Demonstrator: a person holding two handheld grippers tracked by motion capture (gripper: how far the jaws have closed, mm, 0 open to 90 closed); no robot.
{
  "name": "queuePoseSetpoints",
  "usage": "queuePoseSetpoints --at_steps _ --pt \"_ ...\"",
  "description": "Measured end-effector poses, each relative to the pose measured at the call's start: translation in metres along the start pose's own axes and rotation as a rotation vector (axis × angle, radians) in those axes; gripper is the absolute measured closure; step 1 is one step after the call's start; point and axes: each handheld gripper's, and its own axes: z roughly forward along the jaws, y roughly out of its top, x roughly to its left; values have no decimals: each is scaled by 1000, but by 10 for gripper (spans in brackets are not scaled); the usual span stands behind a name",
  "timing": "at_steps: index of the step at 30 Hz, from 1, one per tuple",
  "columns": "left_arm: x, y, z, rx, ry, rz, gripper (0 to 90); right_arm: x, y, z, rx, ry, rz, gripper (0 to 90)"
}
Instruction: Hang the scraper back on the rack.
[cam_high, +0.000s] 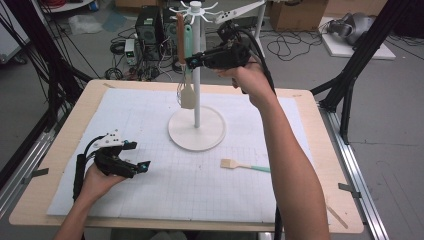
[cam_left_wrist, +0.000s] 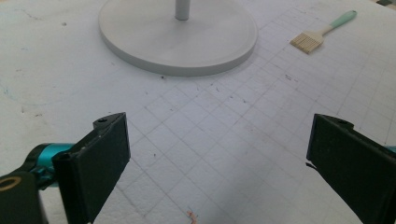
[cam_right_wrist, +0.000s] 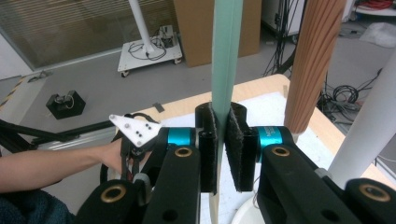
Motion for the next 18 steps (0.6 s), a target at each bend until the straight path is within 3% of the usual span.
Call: queuePoseSetpoints --at_steps 18 --pt "0 0 0 5 -3 6 65 -14 5 -1 7 -15 28 836"
